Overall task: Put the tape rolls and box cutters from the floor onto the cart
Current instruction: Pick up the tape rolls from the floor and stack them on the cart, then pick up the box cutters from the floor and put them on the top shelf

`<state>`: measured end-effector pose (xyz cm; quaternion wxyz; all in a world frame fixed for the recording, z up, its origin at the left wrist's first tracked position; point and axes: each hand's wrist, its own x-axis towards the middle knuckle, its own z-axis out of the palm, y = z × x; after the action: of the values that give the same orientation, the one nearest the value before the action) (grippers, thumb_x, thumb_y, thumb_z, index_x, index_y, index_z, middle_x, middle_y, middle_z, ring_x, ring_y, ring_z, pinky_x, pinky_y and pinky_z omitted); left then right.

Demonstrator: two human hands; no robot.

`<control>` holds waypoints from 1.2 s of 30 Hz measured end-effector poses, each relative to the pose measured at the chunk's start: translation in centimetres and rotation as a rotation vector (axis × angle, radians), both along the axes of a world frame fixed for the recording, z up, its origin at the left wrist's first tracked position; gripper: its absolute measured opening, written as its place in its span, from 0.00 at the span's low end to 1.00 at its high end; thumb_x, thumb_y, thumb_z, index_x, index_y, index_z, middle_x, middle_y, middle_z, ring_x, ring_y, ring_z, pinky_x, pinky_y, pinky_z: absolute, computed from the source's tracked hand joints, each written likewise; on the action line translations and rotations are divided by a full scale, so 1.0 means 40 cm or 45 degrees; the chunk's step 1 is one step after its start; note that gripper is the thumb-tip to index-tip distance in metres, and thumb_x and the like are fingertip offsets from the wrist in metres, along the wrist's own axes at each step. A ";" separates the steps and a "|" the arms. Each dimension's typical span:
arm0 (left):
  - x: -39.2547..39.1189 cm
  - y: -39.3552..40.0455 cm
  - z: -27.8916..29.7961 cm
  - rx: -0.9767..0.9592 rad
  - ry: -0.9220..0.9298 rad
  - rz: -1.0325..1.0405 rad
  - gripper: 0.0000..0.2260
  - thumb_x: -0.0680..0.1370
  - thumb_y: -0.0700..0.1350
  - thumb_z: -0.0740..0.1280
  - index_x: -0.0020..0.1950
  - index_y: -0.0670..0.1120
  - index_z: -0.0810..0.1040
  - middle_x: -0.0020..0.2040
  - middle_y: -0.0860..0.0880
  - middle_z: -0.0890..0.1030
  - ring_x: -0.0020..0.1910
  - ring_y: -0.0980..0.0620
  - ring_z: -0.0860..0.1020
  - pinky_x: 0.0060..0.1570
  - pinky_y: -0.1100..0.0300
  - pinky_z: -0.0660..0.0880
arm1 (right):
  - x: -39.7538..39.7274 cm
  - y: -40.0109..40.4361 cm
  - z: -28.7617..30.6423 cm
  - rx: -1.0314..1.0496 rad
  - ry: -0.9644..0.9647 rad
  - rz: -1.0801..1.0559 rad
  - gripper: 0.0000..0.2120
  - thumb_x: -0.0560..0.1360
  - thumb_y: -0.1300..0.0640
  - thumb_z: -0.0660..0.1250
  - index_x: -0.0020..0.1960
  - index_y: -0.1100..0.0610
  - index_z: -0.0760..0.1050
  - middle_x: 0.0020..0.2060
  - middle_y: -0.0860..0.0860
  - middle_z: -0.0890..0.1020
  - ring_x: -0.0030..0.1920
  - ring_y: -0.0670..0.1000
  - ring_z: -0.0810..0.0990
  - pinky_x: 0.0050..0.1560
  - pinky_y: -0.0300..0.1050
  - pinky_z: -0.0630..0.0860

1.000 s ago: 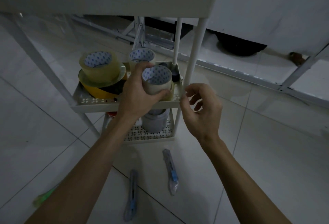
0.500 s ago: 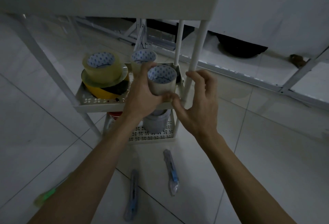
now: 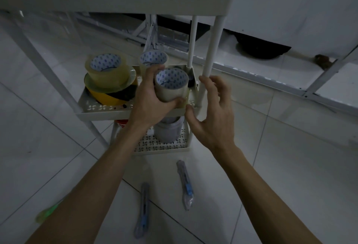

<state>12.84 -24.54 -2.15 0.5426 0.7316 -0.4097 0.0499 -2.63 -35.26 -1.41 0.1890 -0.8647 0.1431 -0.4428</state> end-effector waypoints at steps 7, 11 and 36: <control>0.000 0.004 -0.005 0.021 -0.001 0.001 0.41 0.67 0.53 0.83 0.74 0.46 0.68 0.69 0.54 0.73 0.69 0.53 0.76 0.63 0.51 0.80 | 0.003 -0.002 -0.008 -0.040 0.003 -0.006 0.30 0.76 0.49 0.71 0.74 0.60 0.69 0.68 0.59 0.69 0.62 0.53 0.74 0.50 0.53 0.82; -0.006 0.018 0.001 0.059 0.006 -0.024 0.40 0.69 0.55 0.82 0.75 0.47 0.68 0.71 0.49 0.75 0.69 0.52 0.76 0.63 0.51 0.79 | -0.007 0.002 -0.016 -0.017 0.023 0.012 0.31 0.76 0.51 0.72 0.75 0.61 0.69 0.69 0.60 0.69 0.64 0.52 0.73 0.52 0.51 0.82; -0.378 0.467 -0.548 0.697 0.739 0.446 0.18 0.77 0.49 0.76 0.66 0.51 0.79 0.61 0.52 0.78 0.56 0.54 0.78 0.54 0.53 0.79 | -0.168 0.193 -0.544 0.285 1.055 -0.023 0.23 0.75 0.54 0.72 0.68 0.53 0.73 0.61 0.56 0.76 0.59 0.59 0.76 0.55 0.55 0.76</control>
<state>-2.30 -5.87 -24.08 0.4046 0.8907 -0.1081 -0.1770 -9.33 -27.53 -23.18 0.2045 -0.9424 0.2616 -0.0412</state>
